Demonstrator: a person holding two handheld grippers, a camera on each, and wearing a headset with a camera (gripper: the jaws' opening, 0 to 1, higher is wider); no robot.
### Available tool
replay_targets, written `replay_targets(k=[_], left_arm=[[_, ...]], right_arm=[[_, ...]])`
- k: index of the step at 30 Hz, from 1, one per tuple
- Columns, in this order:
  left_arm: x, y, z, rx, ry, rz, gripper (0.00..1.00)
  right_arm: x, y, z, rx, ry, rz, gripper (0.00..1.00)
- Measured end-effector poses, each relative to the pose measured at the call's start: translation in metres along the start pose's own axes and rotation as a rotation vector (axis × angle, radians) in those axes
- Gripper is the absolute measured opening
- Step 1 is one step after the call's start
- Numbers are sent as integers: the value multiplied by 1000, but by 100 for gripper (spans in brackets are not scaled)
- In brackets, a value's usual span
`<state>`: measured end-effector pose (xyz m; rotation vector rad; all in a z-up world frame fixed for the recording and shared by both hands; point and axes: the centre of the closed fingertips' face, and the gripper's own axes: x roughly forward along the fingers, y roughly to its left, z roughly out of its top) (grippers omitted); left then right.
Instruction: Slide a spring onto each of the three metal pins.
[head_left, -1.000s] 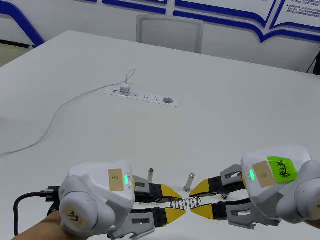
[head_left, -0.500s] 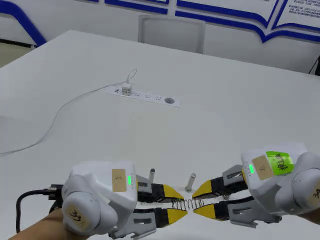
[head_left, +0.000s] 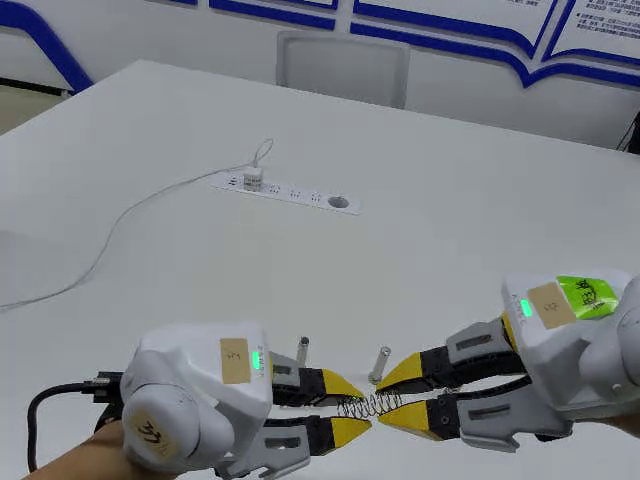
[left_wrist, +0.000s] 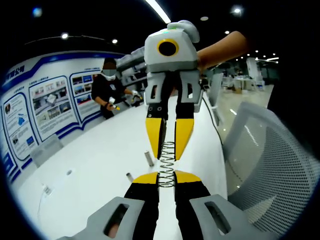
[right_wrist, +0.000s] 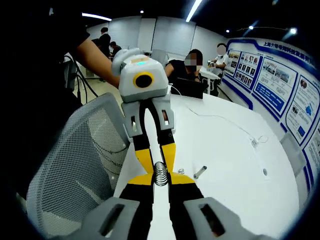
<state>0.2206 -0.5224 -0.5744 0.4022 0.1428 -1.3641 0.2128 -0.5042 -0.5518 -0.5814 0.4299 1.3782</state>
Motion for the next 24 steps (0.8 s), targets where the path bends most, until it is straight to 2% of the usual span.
replay_targets(k=[1,5,11,24], left_arm=[[1,-1,0,-1,-2,-1,10],[2,-2,-1,-18,1,4,10],[3,-1,2,-48,-18,20,10],[1,4,-3,-79,-16,64,11]], right_arm=[[0,1,3,17,-19,5,11],[2,2,2,-3,5,-2,11],[5,0,12,23,-45,-15,11],[11,-3,14,62,-47,-51,10]])
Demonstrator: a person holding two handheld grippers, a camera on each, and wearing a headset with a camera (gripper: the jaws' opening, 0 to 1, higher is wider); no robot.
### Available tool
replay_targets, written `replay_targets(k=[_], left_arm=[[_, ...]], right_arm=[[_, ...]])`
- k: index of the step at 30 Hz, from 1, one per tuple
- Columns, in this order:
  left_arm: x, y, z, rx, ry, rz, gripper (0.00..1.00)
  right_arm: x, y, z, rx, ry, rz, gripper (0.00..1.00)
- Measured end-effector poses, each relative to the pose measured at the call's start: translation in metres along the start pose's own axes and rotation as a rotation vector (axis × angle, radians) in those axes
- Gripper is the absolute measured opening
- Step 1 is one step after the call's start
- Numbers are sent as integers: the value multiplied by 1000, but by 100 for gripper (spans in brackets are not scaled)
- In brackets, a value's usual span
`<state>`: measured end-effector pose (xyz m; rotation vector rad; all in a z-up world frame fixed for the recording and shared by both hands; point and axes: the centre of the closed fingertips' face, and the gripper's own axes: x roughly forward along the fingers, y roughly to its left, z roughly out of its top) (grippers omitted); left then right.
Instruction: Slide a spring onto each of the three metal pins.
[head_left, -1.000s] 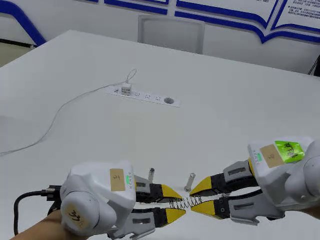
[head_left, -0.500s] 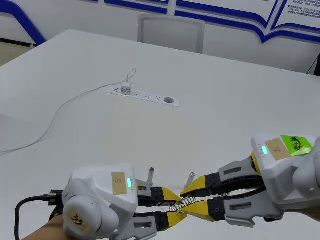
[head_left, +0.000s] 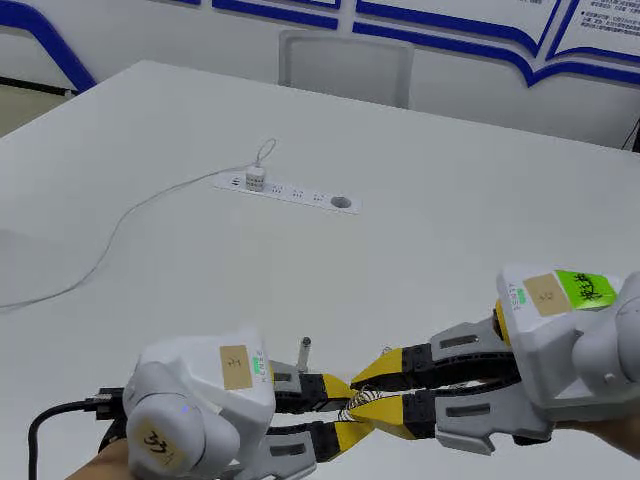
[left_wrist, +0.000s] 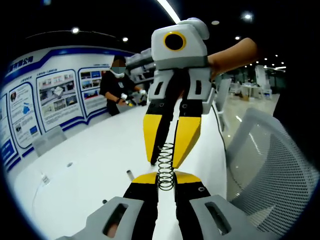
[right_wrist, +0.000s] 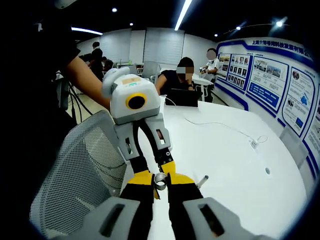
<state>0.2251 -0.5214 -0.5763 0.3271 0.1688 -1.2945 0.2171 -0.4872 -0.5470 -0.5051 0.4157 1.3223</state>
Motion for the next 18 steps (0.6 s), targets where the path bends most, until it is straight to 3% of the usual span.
replay_targets(k=[5,12,15,18], left_arm=[[-6,7,1,-36,-36,35,16],[-12,16,-5,-52,-21,93,38],[-15,22,-8,-96,-26,128,47],[-20,34,-9,-100,-40,202,62]], right_arm=[[-2,-7,3,-2,-7,-28,10],[-4,-15,6,3,-18,-57,10],[-5,-20,5,1,-14,-71,11],[-7,-24,2,8,-11,-82,11]])
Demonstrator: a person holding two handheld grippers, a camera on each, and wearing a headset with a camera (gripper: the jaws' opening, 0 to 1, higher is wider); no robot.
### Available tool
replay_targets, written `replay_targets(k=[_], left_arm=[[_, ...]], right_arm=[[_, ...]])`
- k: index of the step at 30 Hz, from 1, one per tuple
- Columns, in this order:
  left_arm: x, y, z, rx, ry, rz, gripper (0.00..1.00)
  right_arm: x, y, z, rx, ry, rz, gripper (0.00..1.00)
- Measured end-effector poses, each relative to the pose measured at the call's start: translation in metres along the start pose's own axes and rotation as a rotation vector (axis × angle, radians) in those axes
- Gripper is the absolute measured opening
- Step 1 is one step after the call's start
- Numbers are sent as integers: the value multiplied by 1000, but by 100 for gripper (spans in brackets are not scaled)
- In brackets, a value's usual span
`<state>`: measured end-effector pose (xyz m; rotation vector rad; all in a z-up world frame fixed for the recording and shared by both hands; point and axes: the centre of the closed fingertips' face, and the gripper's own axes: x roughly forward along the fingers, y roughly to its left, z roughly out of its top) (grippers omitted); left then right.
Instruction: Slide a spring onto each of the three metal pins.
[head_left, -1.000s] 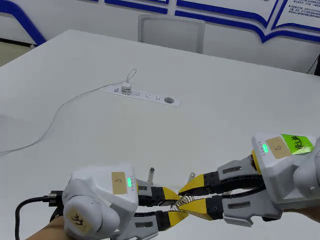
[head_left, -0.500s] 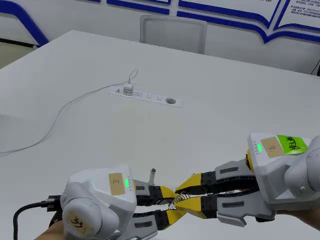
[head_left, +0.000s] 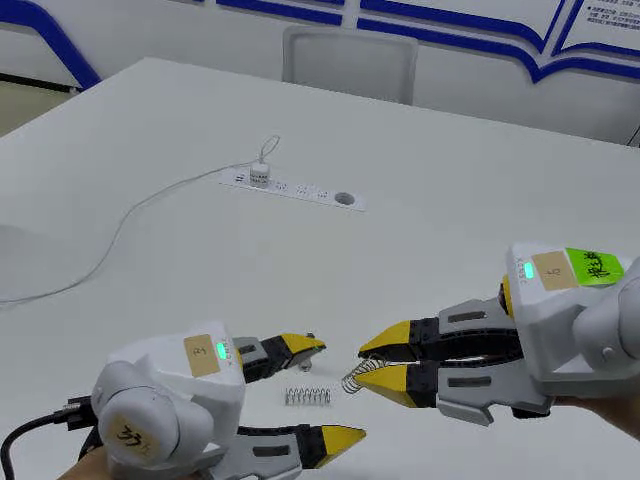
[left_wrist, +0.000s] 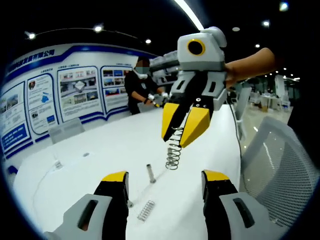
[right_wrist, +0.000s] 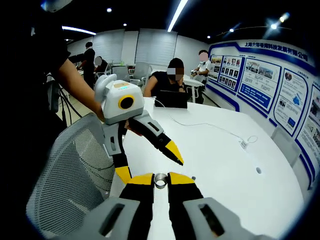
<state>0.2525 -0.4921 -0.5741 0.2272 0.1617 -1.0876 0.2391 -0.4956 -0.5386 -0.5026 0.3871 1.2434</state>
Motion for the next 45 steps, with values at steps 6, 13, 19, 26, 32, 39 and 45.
replay_targets(k=[6,13,19,26,32,39,45], left_arm=[[-5,11,-5,-6,7,58,85],[-13,25,-14,-77,6,133,100],[-19,28,-19,-114,4,168,100],[-18,24,-33,-144,36,173,100],[-18,24,-33,-152,34,174,100],[-19,27,-38,-163,51,185,100],[-20,30,-43,-170,67,197,100]], right_arm=[[-3,-8,-4,21,-1,-19,11],[-9,-28,-13,41,15,-72,11],[-14,-52,-25,83,37,-147,11],[-16,-76,-45,170,65,-215,11],[-14,-93,-62,240,106,-267,11],[-4,-104,-73,308,144,-296,11],[4,-108,-84,331,177,-301,11]])
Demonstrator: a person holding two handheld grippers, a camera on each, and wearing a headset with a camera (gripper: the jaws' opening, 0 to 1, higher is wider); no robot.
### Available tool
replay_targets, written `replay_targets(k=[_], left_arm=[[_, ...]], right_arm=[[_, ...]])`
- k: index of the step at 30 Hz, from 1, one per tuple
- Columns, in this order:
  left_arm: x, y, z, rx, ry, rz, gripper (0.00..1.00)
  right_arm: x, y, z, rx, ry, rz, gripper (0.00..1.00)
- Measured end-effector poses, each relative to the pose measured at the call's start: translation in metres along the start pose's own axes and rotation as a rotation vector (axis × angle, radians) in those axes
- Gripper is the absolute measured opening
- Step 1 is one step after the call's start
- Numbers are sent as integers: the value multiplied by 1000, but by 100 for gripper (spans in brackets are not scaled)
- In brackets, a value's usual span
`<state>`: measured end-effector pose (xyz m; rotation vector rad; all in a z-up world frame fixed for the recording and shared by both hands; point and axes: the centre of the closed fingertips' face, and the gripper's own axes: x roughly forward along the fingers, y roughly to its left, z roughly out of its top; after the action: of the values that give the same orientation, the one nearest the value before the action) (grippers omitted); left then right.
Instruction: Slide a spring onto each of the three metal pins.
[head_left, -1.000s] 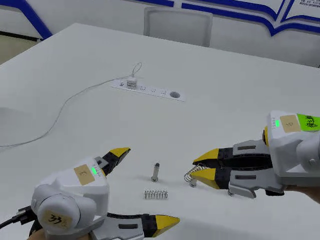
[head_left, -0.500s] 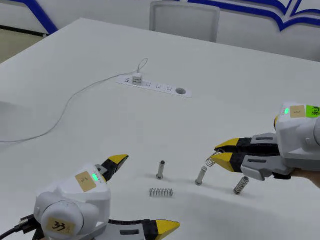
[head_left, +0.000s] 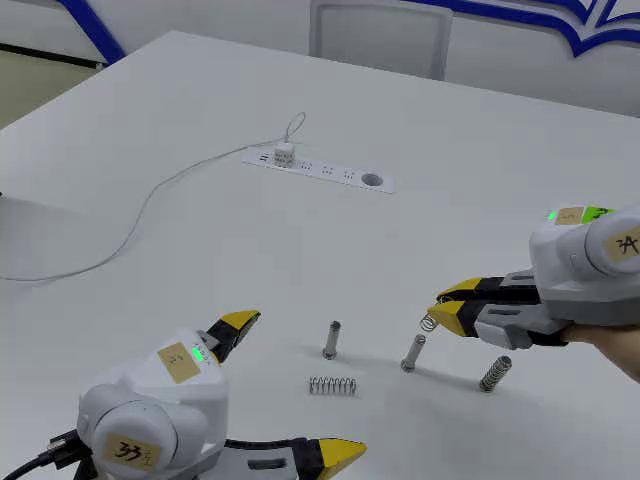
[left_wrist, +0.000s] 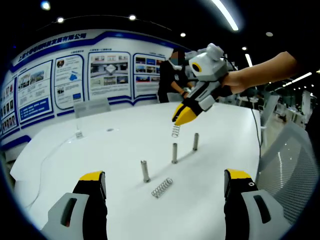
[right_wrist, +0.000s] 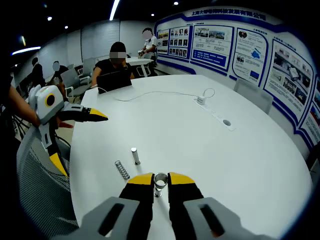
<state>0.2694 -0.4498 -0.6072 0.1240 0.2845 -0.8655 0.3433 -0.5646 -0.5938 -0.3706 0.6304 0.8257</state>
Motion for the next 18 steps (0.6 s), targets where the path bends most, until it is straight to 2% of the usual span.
replay_targets(k=[2,11,15,18], left_arm=[[0,1,-2,-11,8,3,100],[1,-2,-8,-6,33,-10,100],[1,-3,-8,-6,31,-12,100],[1,-1,-11,-5,44,-6,100]], right_arm=[[3,-3,-6,19,30,-12,11],[11,2,-13,17,48,9,11],[16,3,-18,4,70,10,11],[19,4,-21,-1,83,14,11]])
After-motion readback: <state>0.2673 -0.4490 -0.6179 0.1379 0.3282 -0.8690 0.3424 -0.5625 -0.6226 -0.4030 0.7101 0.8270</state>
